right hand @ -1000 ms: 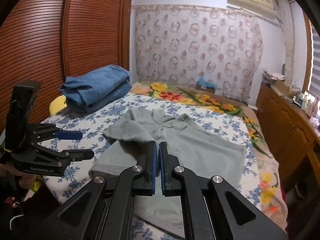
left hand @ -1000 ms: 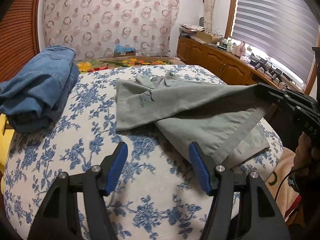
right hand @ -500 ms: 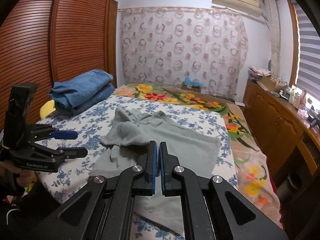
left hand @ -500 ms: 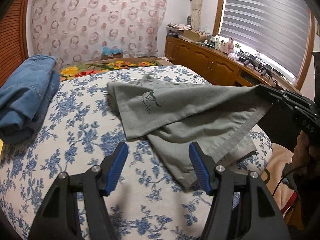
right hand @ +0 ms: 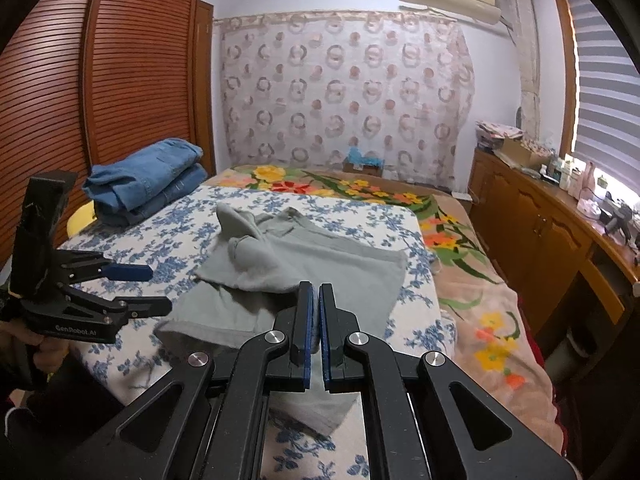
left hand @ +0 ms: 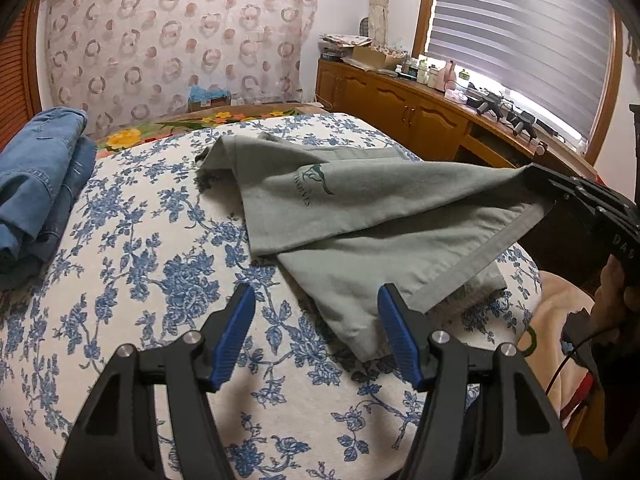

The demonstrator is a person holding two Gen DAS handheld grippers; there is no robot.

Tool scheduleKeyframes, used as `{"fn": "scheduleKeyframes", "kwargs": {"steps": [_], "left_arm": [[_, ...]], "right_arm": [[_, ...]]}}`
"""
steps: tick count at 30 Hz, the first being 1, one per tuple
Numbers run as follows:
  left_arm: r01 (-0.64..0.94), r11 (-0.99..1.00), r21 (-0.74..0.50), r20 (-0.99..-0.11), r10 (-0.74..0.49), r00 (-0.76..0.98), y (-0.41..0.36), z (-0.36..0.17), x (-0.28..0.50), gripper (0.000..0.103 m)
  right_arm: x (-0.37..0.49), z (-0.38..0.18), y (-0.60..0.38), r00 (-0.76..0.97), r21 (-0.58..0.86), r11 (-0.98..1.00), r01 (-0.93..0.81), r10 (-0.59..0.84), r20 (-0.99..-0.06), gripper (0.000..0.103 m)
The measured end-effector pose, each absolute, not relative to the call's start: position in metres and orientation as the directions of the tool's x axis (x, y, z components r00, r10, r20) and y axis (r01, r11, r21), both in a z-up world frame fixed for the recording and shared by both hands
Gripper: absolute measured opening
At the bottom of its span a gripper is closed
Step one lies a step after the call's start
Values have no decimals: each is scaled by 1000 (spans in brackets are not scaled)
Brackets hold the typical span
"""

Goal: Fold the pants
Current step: 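Fold the grasped side over the shirt with the right gripper, release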

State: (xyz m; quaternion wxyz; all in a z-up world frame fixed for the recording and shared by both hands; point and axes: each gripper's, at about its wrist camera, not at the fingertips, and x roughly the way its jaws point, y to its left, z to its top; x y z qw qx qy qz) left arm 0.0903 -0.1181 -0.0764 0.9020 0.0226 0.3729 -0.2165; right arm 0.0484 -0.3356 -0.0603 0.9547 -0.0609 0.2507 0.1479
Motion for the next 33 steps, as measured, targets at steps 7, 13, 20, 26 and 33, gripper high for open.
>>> {"fn": "scheduleKeyframes", "kwargs": {"steps": [7,13,20,26,33], "left_arm": [[414,903,-118,-694,-373,615,-122,-82,92,63],[413,903,-117,-710,-367,601,-124,-91,93,63],[407,907,-111,-737,-350,578,-125,-103,97,63],[408,905,-120,-744,-354,567,-125,-109,99,63],[394,908,-139,-739,-360,569,-122,-107,98,63]], "right_arm": [[45,-74,-345,822,-45,956,-289,224,-524,1],[49,-101,-353,784,-31,961,-276,207,-585,1],[55,-131,-359,722,18,961,-277,220,-656,1],[57,-134,-360,709,30,962,-272,221,-670,1],[54,-127,-360,713,35,956,-290,240,-659,20]]}}
